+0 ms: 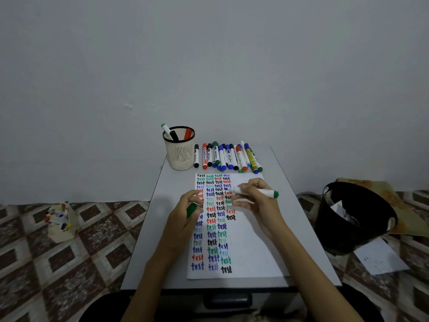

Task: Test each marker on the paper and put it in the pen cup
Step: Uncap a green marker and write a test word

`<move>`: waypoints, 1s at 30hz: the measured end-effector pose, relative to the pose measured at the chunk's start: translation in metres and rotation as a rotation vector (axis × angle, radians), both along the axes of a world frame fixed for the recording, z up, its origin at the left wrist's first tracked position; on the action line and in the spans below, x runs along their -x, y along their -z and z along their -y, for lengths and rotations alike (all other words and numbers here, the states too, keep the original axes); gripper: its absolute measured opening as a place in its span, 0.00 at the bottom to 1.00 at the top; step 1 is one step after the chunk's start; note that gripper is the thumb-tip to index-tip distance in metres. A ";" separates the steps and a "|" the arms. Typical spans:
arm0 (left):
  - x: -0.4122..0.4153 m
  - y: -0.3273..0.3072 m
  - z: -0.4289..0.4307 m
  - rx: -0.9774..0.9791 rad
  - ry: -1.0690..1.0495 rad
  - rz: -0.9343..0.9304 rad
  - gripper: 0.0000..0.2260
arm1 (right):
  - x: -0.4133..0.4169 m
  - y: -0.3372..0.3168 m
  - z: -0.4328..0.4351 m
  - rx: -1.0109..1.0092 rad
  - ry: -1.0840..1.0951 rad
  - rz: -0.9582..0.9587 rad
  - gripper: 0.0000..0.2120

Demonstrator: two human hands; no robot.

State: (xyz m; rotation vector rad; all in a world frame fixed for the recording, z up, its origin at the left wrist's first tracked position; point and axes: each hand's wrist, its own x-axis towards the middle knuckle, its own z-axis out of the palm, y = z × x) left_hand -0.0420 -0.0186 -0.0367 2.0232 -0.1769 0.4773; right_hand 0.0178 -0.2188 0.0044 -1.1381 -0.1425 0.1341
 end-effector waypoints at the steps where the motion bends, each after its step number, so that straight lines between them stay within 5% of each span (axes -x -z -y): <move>1: -0.001 0.000 0.000 -0.011 -0.002 0.000 0.15 | 0.001 0.004 0.000 -0.002 -0.022 -0.009 0.05; 7: 0.000 0.001 -0.002 -0.063 -0.037 0.016 0.03 | 0.004 0.022 -0.007 0.150 -0.072 0.011 0.09; 12: -0.004 0.004 -0.007 -0.218 0.016 0.042 0.14 | 0.001 0.039 -0.015 0.331 0.079 0.023 0.15; 30: -0.005 0.007 -0.005 -0.212 0.029 -0.003 0.11 | -0.001 0.046 -0.017 0.485 0.048 0.094 0.13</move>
